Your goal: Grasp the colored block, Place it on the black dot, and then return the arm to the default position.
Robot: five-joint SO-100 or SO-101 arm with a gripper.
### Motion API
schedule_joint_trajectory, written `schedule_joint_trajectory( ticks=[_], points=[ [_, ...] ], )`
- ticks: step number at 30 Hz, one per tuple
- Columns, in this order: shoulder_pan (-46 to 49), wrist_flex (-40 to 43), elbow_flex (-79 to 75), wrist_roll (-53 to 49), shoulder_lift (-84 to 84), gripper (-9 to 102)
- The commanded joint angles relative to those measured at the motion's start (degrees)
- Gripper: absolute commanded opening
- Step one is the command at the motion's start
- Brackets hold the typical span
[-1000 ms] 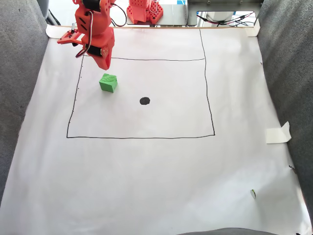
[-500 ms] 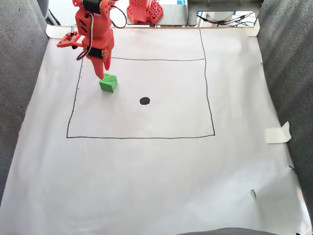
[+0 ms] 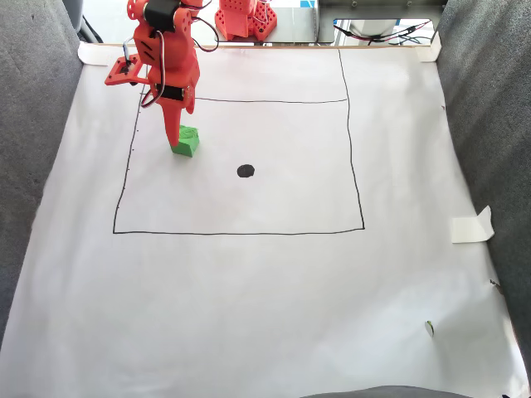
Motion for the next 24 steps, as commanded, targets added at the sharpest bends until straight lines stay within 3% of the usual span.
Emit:
schedule_joint_trajectory(
  ticks=[1, 24],
  points=[
    [-0.4, 0.2, -2.1, -0.6, 0.3, 41],
    [-0.3, -3.1, -2.5, -0.7, -6.4, 41]
  ],
)
